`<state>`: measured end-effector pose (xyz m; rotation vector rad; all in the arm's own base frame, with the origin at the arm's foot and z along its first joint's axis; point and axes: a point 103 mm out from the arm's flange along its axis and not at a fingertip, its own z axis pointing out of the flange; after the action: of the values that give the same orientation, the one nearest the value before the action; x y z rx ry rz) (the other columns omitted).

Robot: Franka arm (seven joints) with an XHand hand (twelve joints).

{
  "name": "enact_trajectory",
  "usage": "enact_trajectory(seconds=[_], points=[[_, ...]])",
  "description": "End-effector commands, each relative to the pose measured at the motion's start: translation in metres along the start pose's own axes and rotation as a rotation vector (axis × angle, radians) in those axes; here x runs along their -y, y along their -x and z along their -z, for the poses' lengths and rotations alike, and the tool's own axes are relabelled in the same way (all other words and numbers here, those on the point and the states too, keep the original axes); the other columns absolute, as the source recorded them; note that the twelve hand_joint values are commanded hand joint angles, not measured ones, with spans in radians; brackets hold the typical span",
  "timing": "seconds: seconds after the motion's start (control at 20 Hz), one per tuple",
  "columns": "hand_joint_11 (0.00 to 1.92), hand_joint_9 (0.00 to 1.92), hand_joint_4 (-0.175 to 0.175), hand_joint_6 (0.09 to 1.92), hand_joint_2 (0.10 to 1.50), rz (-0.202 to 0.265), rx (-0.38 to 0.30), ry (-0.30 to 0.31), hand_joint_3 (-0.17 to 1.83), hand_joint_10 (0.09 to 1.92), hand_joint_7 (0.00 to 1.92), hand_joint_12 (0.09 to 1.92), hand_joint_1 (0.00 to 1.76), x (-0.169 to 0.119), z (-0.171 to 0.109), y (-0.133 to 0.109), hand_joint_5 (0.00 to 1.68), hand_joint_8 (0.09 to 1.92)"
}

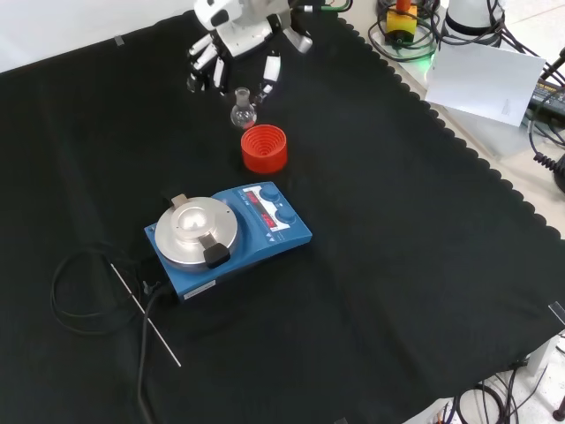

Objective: Place the round-bottom flask on the heater.

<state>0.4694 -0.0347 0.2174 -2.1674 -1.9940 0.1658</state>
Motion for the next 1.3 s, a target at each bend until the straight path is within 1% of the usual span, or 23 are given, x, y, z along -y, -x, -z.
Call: enact_trajectory(seconds=[0.05,0.2,0.4,0.7,0.95,1.3], points=[[0.14,0.51,0.065,0.92,0.70,0.025,0.032,0.024,0.69,0.62,0.23,1.40,1.12,-0.015,0.045,-0.022,1.14,0.64],[0.14,0.51,0.067,0.92,0.70,0.047,0.043,0.020,0.69,0.62,0.23,1.40,1.12,-0.030,0.056,-0.034,1.14,0.64],[0.15,0.51,0.069,0.92,0.70,0.079,0.047,0.031,0.69,0.62,0.23,1.40,1.12,-0.056,0.068,-0.053,1.14,0.64],[0.16,0.51,0.072,0.92,0.70,0.151,0.060,0.020,0.69,0.62,0.23,1.41,1.11,-0.099,0.076,-0.092,1.14,0.64],[0.16,0.51,0.074,0.92,0.70,0.202,0.080,0.007,0.70,0.62,0.23,1.41,1.11,-0.126,0.075,-0.120,1.14,0.64],[0.17,0.51,0.076,0.92,0.70,0.276,0.097,-0.034,0.70,0.62,0.22,1.40,1.11,-0.148,0.063,-0.160,1.14,0.64]])
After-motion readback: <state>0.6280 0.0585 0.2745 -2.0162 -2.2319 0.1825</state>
